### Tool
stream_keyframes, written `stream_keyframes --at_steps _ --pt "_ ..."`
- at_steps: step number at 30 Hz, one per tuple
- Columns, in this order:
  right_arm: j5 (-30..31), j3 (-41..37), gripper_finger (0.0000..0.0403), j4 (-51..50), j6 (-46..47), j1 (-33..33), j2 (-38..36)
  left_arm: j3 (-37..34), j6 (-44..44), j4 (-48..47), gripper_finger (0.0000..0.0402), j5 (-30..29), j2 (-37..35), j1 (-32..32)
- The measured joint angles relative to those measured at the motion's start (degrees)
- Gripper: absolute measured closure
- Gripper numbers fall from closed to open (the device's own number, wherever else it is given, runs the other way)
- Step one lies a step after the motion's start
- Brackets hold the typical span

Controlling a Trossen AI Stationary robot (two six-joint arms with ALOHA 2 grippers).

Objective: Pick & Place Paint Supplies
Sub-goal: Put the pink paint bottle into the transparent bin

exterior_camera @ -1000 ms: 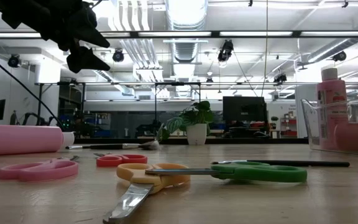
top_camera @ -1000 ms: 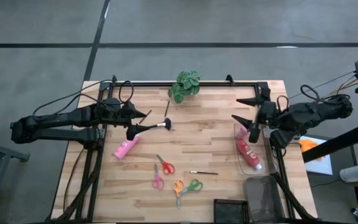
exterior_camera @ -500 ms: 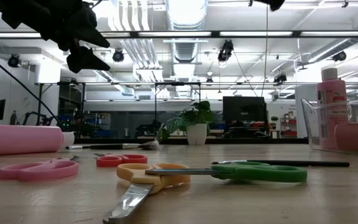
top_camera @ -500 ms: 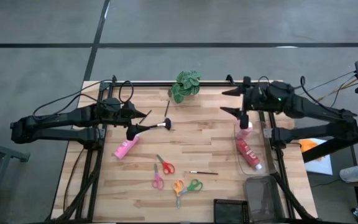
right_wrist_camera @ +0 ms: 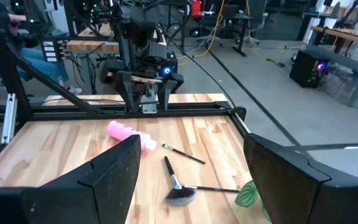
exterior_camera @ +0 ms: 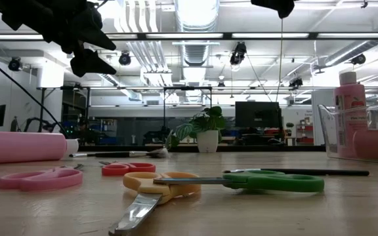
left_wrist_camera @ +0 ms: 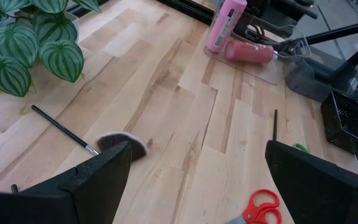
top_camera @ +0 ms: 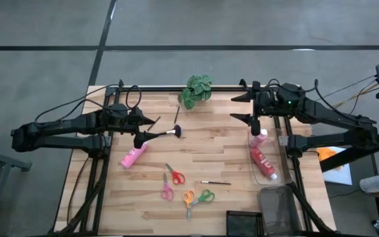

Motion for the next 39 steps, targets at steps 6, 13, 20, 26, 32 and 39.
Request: stream_keyframes --at_steps 6,13,20,26,32,39 --pt "0.0 0.0 0.0120 0.0 0.9 0.0 0.6 0.0 0.0 0.0 0.0028 0.0 0.0 0.0" --pt "0.0 0.0 0.0120 0.0 1.0 0.0 1.4 0.0 0.0 0.0 0.0028 0.0 0.0 0.0" --pt "0.0 0.0 0.0120 0.0 1.1 0.0 2.0 0.0 0.5 0.1 0.0028 0.0 0.0 0.0" --pt "0.0 0.0 0.0120 0.0 1.1 0.1 2.2 0.0 -7.3 0.8 0.0028 0.0 0.0 0.0" --pt "0.1 0.0 0.0120 0.0 1.1 0.1 2.2 4.9 -21.8 -8.3 0.0028 7.0 0.5 -0.2" --pt "0.1 0.0 0.0120 -0.1 1.1 0.1 2.2 21.8 -25.5 -40.1 0.0028 9.1 6.7 -1.2"
